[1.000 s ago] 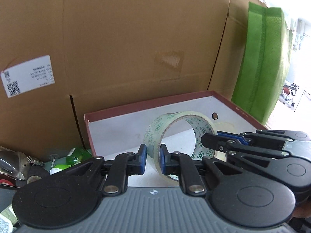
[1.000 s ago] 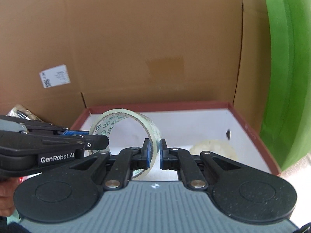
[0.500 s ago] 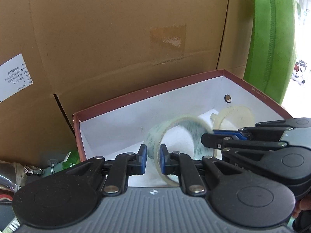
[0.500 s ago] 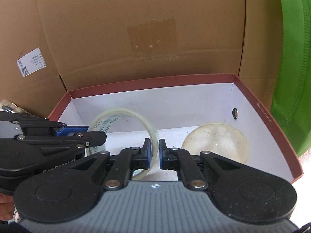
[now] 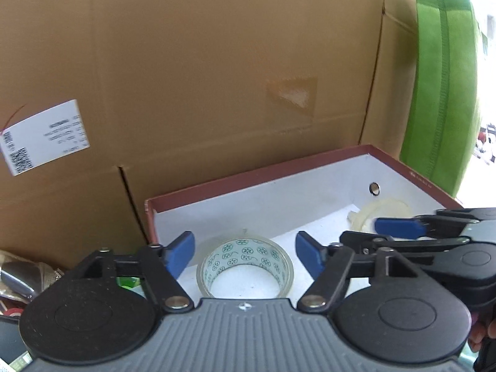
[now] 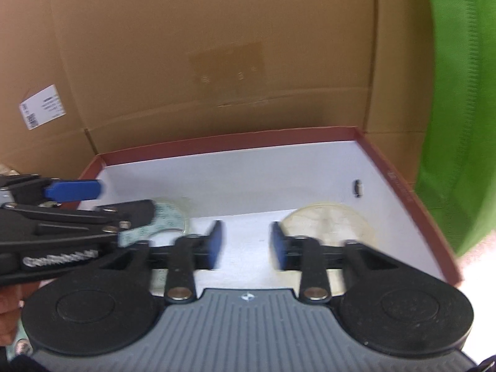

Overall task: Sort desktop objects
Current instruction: 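Lower the tape roll into the shoebox and open the right gripper, then withdraw the right gripper from the shoebox toward the playing-card box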

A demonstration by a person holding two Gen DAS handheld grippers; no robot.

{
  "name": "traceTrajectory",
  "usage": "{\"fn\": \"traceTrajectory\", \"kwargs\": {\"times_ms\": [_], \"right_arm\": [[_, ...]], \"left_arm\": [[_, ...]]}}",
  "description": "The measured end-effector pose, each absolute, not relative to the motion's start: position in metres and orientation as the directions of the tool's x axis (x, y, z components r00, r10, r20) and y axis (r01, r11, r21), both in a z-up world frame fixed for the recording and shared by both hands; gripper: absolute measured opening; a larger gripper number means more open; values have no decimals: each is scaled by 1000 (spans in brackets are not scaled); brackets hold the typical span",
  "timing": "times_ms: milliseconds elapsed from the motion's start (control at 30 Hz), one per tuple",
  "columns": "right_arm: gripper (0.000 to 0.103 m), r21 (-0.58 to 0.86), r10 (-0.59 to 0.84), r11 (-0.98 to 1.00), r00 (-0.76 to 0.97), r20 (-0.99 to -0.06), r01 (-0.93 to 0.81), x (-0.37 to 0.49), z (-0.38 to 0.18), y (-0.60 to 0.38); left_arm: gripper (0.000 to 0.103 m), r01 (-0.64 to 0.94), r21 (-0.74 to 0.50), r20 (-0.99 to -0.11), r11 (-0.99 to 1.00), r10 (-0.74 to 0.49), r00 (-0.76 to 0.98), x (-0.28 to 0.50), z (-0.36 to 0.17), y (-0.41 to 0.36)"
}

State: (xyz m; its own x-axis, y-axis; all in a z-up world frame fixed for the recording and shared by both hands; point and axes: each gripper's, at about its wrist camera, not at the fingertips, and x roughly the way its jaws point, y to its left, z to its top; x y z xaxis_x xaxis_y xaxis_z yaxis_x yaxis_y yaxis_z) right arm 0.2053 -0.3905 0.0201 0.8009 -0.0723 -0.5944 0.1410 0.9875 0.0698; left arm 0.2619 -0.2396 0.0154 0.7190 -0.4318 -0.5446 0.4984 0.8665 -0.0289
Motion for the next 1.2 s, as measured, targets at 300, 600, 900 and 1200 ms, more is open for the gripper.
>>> {"fn": "traceTrajectory", "kwargs": {"times_ms": [300, 600, 900, 1200], "right_arm": [[80, 39, -79, 992, 818, -570, 123, 189, 25, -388], [87, -18, -105, 993, 841, -530, 112, 165, 32, -371], [88, -14, -115, 992, 865, -489, 123, 133, 35, -364], [92, -20, -131, 990, 882, -453, 137, 98, 38, -347]], "left_arm": [[97, 490, -41, -465, 871, -451, 762, 238, 26, -227], [101, 513, -12, -443, 858, -465, 767, 204, 36, -222], [103, 511, -25, -452, 859, -466, 761, 184, 35, -220], [103, 459, -3, -440, 888, -413, 797, 154, 34, -207]]}}
